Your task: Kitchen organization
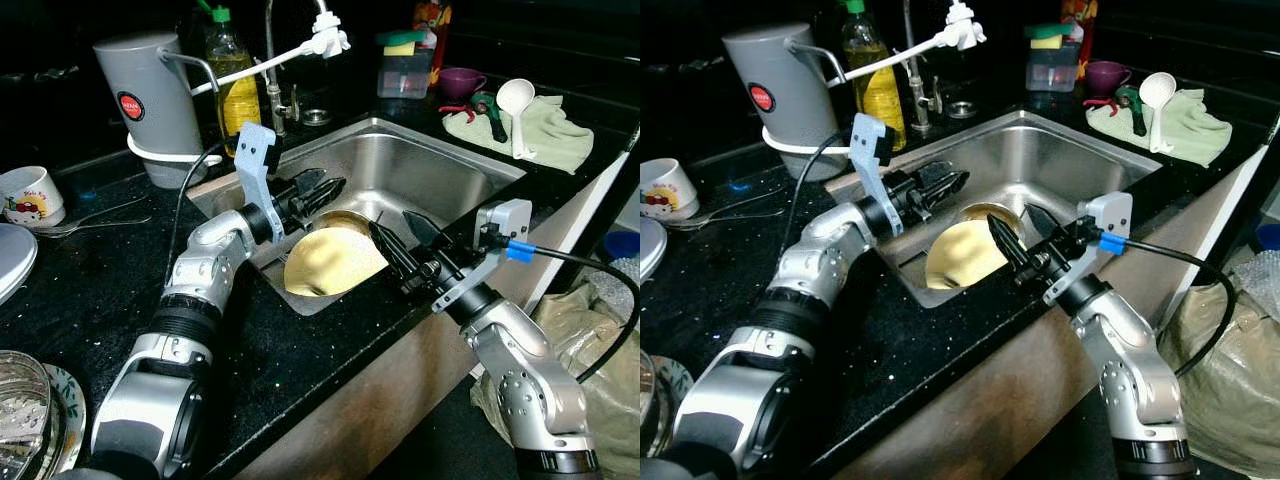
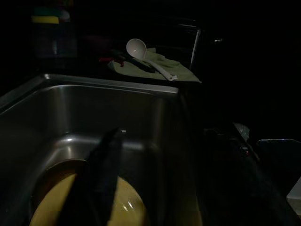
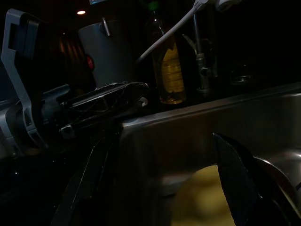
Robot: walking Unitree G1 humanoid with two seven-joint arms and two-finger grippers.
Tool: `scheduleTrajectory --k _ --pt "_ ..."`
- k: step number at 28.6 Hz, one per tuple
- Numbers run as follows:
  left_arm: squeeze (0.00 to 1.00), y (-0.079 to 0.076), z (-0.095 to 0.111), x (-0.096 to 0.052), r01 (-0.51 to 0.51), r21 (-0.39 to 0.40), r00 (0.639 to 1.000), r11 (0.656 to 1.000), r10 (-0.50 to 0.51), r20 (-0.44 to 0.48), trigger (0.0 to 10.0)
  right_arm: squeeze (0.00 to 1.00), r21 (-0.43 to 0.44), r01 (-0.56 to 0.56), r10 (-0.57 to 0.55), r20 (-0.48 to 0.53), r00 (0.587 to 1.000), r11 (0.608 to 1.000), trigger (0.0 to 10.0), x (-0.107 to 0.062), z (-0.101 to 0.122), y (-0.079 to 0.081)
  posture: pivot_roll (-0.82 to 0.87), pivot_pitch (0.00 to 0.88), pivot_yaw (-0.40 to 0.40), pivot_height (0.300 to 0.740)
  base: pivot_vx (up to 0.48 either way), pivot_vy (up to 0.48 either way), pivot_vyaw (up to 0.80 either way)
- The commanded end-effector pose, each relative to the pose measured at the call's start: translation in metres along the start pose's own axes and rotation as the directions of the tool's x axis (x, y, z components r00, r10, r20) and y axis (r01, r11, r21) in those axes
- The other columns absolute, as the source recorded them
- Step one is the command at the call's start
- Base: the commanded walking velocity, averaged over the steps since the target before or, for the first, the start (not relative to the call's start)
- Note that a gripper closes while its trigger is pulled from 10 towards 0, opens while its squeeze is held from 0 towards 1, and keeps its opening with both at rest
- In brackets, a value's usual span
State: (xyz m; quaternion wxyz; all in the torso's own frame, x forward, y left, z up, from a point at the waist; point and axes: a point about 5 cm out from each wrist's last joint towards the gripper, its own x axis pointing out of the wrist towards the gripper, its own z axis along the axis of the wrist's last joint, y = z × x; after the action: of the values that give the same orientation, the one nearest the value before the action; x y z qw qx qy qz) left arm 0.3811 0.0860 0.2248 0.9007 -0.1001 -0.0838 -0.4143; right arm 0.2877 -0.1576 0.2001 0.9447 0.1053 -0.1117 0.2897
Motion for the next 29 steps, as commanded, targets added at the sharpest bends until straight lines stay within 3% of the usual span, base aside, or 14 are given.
scheduleTrajectory --k 1,2,5,7,9,10,14,16,21,29 --pt "1.00 0.000 0.001 -0.004 -0.006 0.014 1.000 1.000 0.006 0.018 10.0 0.00 -0.012 -0.027 0.027 -0.003 1.000 1.000 10.0 0.002 -0.001 0.006 -0.12 0.000 0.060 0.740 0.000 0.000 0.00" --pt "0.00 0.000 0.005 -0.004 -0.010 0.034 1.000 0.999 0.009 0.029 10.0 0.00 -0.012 -0.029 0.029 -0.003 1.000 1.000 10.0 0.003 -0.001 0.007 -0.12 0.000 0.058 0.740 0.000 0.000 0.00" --pt "0.00 0.001 0.011 -0.006 -0.022 0.066 0.999 0.998 0.019 0.045 10.0 0.00 -0.010 -0.033 0.033 -0.003 0.999 0.999 10.0 0.003 -0.002 0.007 -0.12 0.000 0.058 0.740 0.000 0.000 0.00" --pt "0.00 -0.003 0.026 -0.010 -0.035 0.152 0.997 0.988 0.023 0.079 10.0 0.00 0.007 -0.065 0.065 0.023 0.998 0.998 10.0 0.003 0.000 0.011 -0.12 0.000 0.053 0.740 0.000 0.000 0.00" --pt "0.00 -0.004 0.029 -0.011 -0.034 0.176 0.996 0.984 0.019 0.085 10.0 0.00 0.013 -0.079 0.078 0.037 0.996 0.997 10.0 0.003 0.001 0.012 -0.12 0.000 0.053 0.740 0.000 0.000 0.00" --pt "0.00 -0.007 0.035 -0.013 -0.033 0.239 0.996 0.970 0.012 0.086 10.0 0.00 0.016 -0.097 0.096 0.055 0.994 0.995 10.0 0.002 0.004 0.013 -0.11 0.000 0.048 0.740 0.000 0.000 0.00" --pt "0.00 -0.015 0.054 -0.019 -0.029 0.365 0.995 0.931 -0.010 0.104 10.0 0.00 0.028 -0.154 0.152 0.070 0.986 0.988 10.0 0.002 0.005 0.019 -0.09 0.000 0.040 0.740 0.000 0.000 0.33" --pt "0.00 -0.019 0.065 -0.021 -0.027 0.395 0.992 0.918 -0.023 0.121 10.0 0.00 0.030 -0.169 0.167 0.071 0.983 0.985 10.0 0.003 0.004 0.021 -0.09 0.000 0.039 0.740 0.000 0.000 0.80" --pt "0.00 -0.028 0.082 -0.024 -0.024 0.402 0.985 0.916 -0.047 0.166 10.0 0.00 0.040 -0.179 0.176 0.073 0.982 0.983 10.0 0.005 0.002 0.023 -0.08 0.000 0.036 0.740 0.000 0.000 0.77" --pt "0.00 -0.044 0.075 -0.019 -0.002 0.337 0.986 0.942 -0.053 0.157 10.0 0.00 0.055 -0.148 0.144 0.072 0.987 0.987 10.0 0.006 -0.001 0.021 -0.08 0.000 0.042 0.740 0.000 0.000 0.16"
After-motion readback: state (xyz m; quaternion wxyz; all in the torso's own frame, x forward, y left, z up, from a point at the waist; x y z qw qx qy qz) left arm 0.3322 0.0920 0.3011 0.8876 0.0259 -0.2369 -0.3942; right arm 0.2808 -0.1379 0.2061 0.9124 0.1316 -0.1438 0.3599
